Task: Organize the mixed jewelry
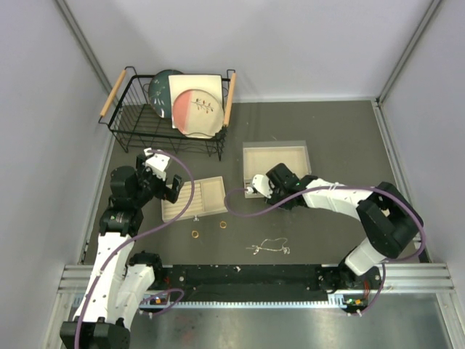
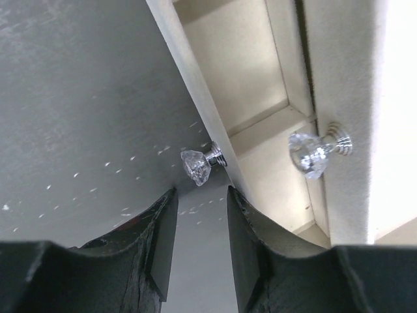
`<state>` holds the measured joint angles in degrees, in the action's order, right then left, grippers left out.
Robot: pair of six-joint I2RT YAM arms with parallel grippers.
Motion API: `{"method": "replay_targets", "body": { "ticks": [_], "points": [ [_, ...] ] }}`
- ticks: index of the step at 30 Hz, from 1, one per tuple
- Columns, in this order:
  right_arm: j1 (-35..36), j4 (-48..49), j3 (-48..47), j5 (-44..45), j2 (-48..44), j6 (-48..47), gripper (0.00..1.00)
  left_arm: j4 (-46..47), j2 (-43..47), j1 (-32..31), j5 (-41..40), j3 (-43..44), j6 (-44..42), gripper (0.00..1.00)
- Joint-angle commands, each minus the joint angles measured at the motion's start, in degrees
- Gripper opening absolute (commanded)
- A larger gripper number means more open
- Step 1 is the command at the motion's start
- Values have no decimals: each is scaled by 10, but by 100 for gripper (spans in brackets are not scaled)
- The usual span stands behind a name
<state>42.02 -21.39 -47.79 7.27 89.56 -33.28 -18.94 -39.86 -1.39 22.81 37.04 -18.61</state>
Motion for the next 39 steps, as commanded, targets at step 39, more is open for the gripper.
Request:
{"method": "replay_targets", "body": {
  "ticks": [39],
  "points": [
    [7,118,-39,76,33,28,41,28,11,2,-7,-10,-6,99]
  ]
}}
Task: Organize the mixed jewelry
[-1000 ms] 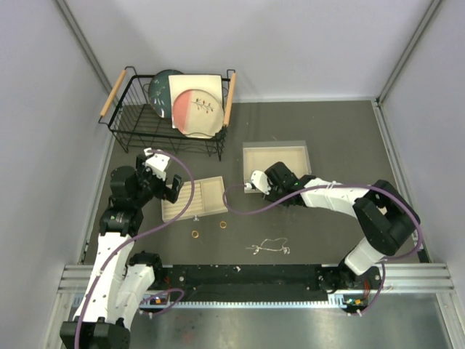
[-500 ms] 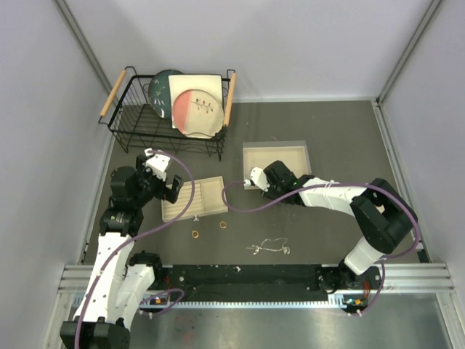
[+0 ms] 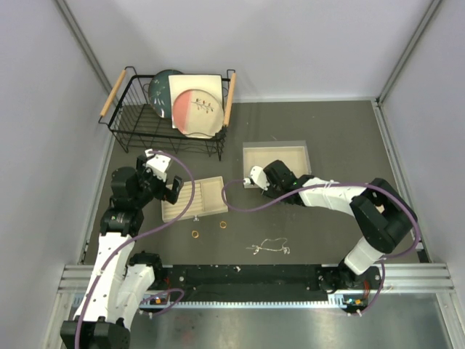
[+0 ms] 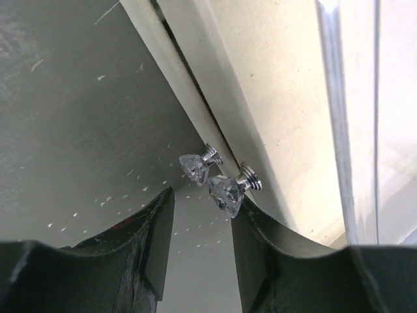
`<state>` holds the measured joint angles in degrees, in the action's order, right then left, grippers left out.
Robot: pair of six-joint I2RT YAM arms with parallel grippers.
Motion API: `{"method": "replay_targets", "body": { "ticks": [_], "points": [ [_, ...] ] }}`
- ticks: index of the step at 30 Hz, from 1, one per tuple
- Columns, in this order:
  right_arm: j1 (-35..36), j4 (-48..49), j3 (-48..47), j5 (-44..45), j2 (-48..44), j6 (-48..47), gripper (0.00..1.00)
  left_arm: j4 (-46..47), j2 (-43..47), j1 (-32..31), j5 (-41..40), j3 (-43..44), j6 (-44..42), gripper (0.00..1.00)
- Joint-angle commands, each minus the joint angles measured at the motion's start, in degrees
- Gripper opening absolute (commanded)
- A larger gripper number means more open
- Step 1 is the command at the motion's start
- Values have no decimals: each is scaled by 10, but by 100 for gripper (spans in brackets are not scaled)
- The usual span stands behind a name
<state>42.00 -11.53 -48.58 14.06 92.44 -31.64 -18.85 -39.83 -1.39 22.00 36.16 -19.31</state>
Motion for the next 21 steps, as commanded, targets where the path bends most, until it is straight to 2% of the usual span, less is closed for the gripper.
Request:
{"method": "replay_targets", "body": {
  "ticks": [1,4,9,11,12,16,21],
  "points": [
    [7,5,-31,1,-4,14,41,27,12,2,1,-1,0,99],
    [6,-23,-25,-25,-38,17,42,25,15,2,-2,-1,-4,99],
    [7,-151,-29,-108,-109,19,46,21,14,2,1,4,-6,99],
    [10,-203,-30,-155,-141,18,54,19,15,2,4,5,-6,99],
    [17,-215,-26,-164,-149,17,54,19,14,2,5,7,-5,99],
    [68,-227,1,-169,-178,15,54,17,7,2,9,14,-1,99],
    [119,-225,1,-165,-149,30,54,18,-2,2,11,24,9,99]
  ]
}}
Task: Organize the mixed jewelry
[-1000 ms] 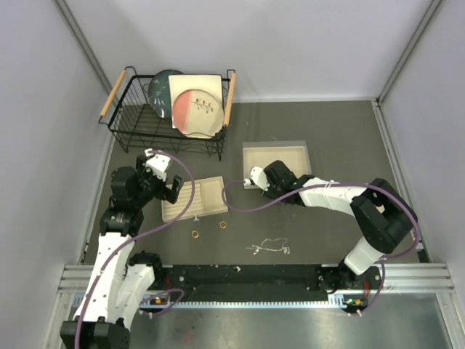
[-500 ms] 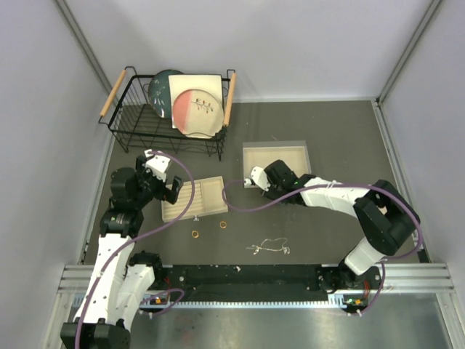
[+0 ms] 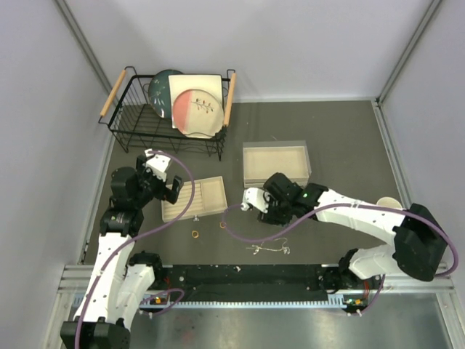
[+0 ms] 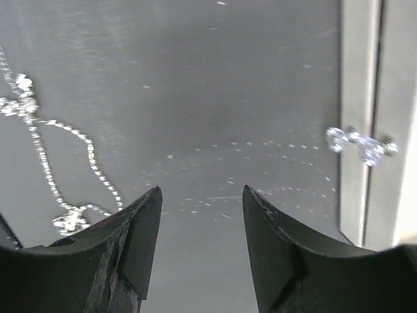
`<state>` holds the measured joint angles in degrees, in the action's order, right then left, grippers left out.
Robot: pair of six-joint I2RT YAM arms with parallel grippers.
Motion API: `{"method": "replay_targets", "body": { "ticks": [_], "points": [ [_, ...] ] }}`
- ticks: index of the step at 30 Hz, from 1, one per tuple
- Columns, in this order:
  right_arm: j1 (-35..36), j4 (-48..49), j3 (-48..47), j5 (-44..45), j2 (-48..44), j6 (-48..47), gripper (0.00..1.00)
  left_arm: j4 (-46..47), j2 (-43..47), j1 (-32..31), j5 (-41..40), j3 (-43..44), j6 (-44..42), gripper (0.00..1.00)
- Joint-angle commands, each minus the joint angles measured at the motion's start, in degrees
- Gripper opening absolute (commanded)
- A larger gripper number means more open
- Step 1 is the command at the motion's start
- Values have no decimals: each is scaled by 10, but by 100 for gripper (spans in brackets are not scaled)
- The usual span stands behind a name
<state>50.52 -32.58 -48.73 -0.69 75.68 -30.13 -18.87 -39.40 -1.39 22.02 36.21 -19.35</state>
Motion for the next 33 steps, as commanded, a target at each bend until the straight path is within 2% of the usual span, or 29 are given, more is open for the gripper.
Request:
{"method": "replay_targets", "body": {
  "ticks": [1,6,14,22,33],
  "points": [
    [49,-11,2,-16,24,17,54,17,-7,2,7,26,16,99],
    [102,0,-6,-12,53,24,54,21,-20,2,-42,42,56,99],
    [171,19,-22,-8,89,30,54,25,-28,2,-88,48,61,99],
    [201,31,-31,-9,112,36,54,28,-28,2,-100,45,48,99],
    [208,38,-49,-16,134,34,54,35,-30,2,-102,39,41,99]
  ]
}}
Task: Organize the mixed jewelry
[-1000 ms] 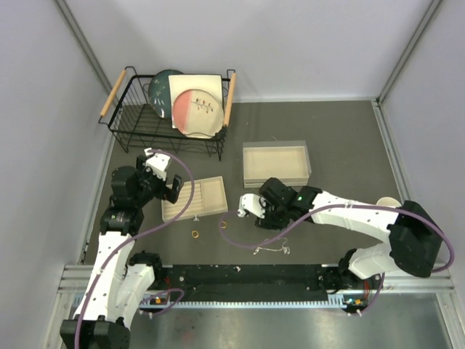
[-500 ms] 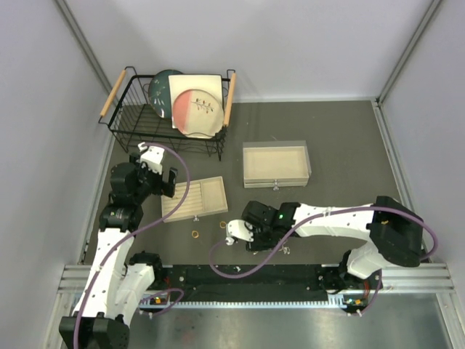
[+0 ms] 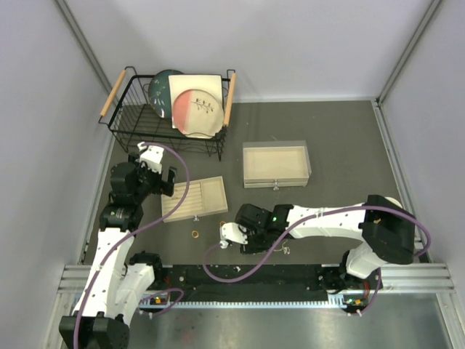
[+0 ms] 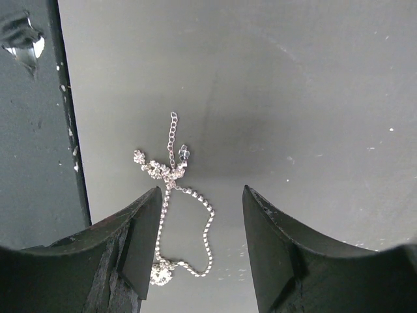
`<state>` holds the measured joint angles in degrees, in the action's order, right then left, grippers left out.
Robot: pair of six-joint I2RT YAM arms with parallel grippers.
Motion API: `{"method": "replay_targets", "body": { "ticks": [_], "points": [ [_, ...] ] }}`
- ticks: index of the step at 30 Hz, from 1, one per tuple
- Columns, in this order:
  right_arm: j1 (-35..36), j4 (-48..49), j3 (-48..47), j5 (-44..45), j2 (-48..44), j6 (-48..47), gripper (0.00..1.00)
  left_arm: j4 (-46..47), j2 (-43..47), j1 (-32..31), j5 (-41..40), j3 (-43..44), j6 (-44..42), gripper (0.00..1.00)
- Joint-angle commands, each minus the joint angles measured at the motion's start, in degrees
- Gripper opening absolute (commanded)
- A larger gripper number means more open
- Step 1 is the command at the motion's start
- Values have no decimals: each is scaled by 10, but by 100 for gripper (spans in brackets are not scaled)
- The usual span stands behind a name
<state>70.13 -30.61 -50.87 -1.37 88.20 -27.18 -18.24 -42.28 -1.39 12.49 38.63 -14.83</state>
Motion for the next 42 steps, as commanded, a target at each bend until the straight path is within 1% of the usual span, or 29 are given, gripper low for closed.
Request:
{"method": "replay_targets", "body": {
  "ticks": [1,17,27,30,31,33,34,36,37,39,42],
  "points": [
    [15,20,-30,-9,11,5,54,29,-1,2,-5,15,-5,99],
    [24,22,-27,-13,33,-1,52,31,2,2,-3,9,-12,99],
    [24,27,-20,-13,52,-8,46,32,6,2,-4,4,-18,99],
    [24,29,-22,-11,56,-9,38,32,6,2,-4,1,-18,99],
    [24,29,-23,-11,56,-10,32,32,6,2,-4,0,-20,99],
    [24,28,-26,-9,57,-11,24,33,8,2,-4,-2,-20,99],
    [24,29,-27,-7,57,-12,17,33,9,2,-4,-2,-20,99],
    [24,28,-34,-3,57,-11,10,33,10,2,-5,-4,-21,99],
    [24,28,-38,2,58,-11,4,34,10,2,-5,-5,-20,99],
    [24,25,-52,9,58,-9,0,36,11,2,-6,-7,-20,99],
    [24,18,-74,24,54,-9,0,36,14,2,-12,-11,-19,99]
  ]
}}
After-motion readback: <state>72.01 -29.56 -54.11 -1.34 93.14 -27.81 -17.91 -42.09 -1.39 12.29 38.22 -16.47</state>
